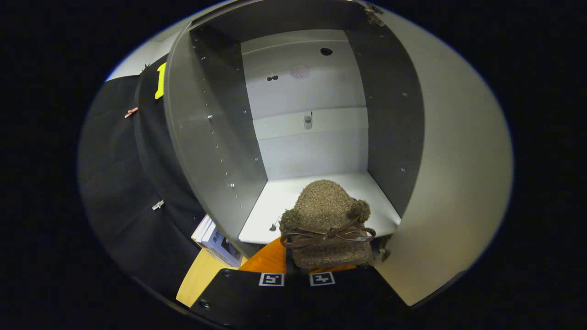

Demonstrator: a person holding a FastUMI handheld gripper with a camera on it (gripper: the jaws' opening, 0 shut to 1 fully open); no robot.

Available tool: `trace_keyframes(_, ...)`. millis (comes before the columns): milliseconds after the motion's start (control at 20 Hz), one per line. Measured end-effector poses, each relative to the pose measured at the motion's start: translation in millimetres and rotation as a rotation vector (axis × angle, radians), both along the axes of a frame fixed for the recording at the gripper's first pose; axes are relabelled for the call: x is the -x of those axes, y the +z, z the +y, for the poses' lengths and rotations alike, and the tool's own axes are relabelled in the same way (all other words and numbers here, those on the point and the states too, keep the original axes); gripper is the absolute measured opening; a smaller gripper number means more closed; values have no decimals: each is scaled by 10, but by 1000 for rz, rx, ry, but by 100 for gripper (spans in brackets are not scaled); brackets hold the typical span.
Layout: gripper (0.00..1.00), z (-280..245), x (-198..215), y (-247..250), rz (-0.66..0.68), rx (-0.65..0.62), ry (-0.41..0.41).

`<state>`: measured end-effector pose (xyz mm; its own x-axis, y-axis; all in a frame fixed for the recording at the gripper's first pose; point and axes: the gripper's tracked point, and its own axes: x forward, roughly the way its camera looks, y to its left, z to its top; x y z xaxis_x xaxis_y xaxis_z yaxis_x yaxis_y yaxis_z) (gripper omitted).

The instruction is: Open the shoe cabinet door, grab the shoes and put them into the shoe cabinet, then close the shoe cabinet door.

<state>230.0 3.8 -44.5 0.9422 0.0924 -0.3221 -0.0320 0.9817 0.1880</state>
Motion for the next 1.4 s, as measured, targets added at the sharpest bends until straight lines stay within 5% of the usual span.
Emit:
trace_keyframes(250, 5, 16, -672, 96, -3, 12, -9)
trace_keyframes(700, 5, 13, -1731, -443, 88, 21, -43)
trace_keyframes(1250, 9, 31, -2063, -802, 171, 14, -72)
trace_keyframes(1400, 20, 58, -1975, -809, 204, -11, -77)
